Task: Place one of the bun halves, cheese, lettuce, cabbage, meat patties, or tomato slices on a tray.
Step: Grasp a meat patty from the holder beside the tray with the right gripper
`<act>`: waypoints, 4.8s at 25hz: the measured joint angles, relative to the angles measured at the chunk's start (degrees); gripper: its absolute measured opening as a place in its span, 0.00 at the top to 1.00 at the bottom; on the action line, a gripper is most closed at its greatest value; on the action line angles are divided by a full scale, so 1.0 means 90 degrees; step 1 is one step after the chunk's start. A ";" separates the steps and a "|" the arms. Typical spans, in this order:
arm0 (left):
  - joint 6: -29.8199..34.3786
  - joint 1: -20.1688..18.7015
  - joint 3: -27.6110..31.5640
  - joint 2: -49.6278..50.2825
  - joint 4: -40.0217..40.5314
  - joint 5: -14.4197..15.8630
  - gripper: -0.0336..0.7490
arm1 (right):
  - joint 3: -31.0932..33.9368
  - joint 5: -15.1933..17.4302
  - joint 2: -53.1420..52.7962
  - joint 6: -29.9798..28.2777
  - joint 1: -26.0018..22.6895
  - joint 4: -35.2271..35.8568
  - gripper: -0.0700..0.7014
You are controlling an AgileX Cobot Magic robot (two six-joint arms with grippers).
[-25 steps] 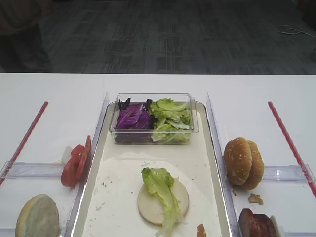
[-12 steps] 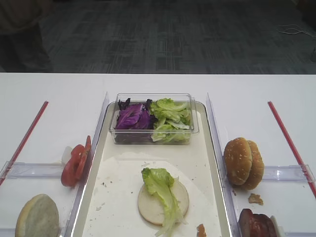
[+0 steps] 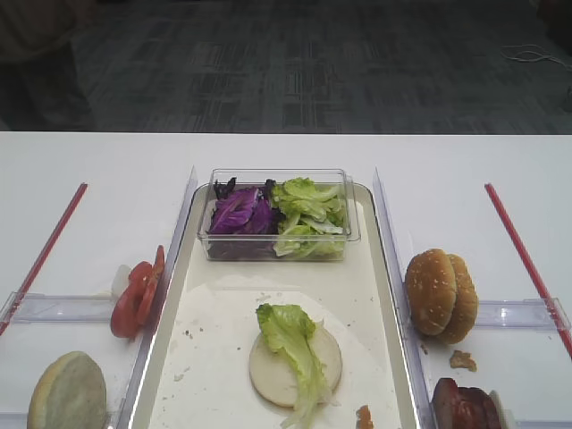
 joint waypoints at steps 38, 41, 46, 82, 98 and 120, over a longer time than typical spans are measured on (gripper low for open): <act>0.0000 0.0000 0.0000 0.0000 0.0000 0.0000 0.58 | -0.0055 -0.1167 0.2530 0.2162 0.3817 0.0593 0.36; 0.0000 0.0000 0.0000 0.0000 0.0000 0.0000 0.58 | -0.0055 -0.1375 0.2864 0.2173 0.4023 0.0553 0.36; 0.0000 0.0000 0.0000 0.0000 0.0000 0.0000 0.58 | -0.0055 -0.1696 0.3380 0.2176 0.4257 0.0522 0.36; 0.0000 0.0000 0.0000 0.0000 0.0000 0.0000 0.58 | -0.0067 -0.2434 0.4304 0.2189 0.4299 0.0662 0.37; 0.0000 0.0000 0.0000 0.0000 0.0000 0.0000 0.58 | -0.0105 -0.2648 0.4892 0.2189 0.4299 0.0778 0.37; 0.0000 0.0000 0.0000 0.0000 0.0000 0.0000 0.58 | -0.0105 -0.2417 0.4941 0.2452 0.4299 0.0203 0.66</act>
